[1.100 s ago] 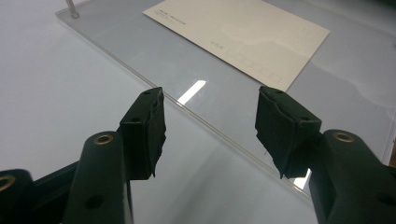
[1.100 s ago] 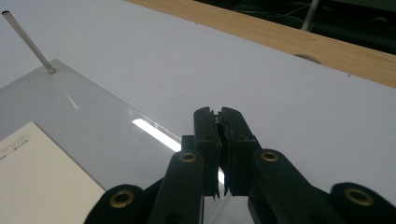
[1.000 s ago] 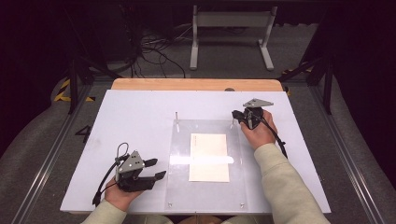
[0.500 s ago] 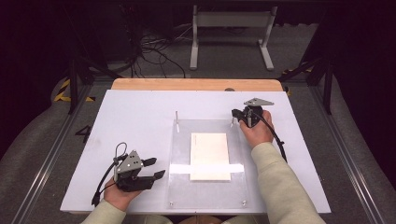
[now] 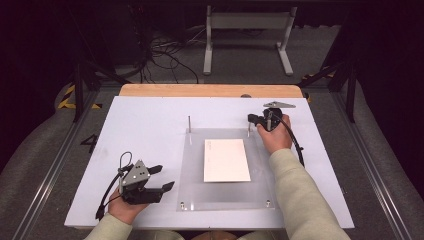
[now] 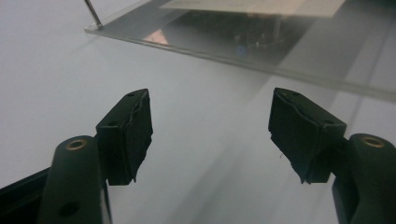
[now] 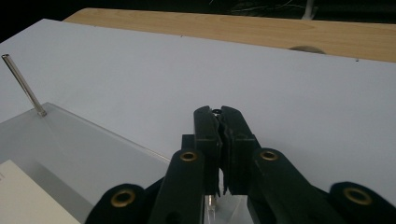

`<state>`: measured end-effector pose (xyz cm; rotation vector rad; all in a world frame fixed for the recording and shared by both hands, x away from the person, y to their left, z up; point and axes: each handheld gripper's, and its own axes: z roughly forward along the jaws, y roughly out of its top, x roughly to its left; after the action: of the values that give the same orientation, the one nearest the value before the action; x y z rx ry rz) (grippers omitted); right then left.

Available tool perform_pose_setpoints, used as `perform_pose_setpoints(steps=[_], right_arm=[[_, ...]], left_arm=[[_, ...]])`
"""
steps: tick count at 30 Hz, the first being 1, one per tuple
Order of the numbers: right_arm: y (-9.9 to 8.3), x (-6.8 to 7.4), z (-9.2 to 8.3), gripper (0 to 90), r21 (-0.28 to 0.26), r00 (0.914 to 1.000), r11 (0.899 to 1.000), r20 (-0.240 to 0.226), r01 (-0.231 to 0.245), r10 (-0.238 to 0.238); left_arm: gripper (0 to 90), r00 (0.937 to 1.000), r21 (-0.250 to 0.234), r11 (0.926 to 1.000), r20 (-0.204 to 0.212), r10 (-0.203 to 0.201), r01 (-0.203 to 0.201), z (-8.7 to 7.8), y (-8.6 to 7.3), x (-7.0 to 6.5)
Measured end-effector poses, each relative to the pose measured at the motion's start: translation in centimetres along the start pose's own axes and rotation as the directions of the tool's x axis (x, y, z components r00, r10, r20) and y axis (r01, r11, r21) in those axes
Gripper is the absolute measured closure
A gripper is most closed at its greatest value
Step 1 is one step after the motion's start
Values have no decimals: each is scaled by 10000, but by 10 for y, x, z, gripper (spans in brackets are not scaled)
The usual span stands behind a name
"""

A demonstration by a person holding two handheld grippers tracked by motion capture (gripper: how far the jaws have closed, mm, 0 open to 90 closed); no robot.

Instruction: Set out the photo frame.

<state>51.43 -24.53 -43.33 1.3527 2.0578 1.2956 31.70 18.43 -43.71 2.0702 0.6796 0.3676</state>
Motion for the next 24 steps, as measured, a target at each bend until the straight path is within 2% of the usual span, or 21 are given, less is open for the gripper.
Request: perform_pose_setpoints(steps=[5,7,11,13,16,19,22,24], right_arm=[[0,-5,3,857,-88,9994,9995,-189,-301,300],[-1,-6,5,857,-177,9990,9991,-251,-377,373],[-3,-11,7,856,-344,9972,9978,-500,-573,556],[-3,-13,9,855,-352,9962,9971,-573,-681,660],[-3,-14,10,854,-382,9952,9962,-619,-783,758],[-3,-14,10,854,-375,9947,9959,-654,-819,793],[-3,-15,10,855,-336,9941,9959,-713,-845,820],[-3,-16,9,855,-308,9923,9950,-833,-945,917]], left_arm=[[223,9991,-83,9991,-123,409,-410,5,1,-4],[204,9977,-324,9975,-299,611,-621,6,5,-5],[184,9966,-861,9932,-317,761,-786,8,12,-6],[173,9950,-945,9909,-354,930,-960,12,16,-8],[172,9913,-1122,9853,-425,1247,-1288,18,22,-11],[175,9899,-1465,9795,-500,1325,-1385,23,30,-13],[180,9872,-1856,9698,-480,1522,-1585,27,39,-16],[194,9859,-2107,9632,-299,1644,-1670,29,43,-17]])
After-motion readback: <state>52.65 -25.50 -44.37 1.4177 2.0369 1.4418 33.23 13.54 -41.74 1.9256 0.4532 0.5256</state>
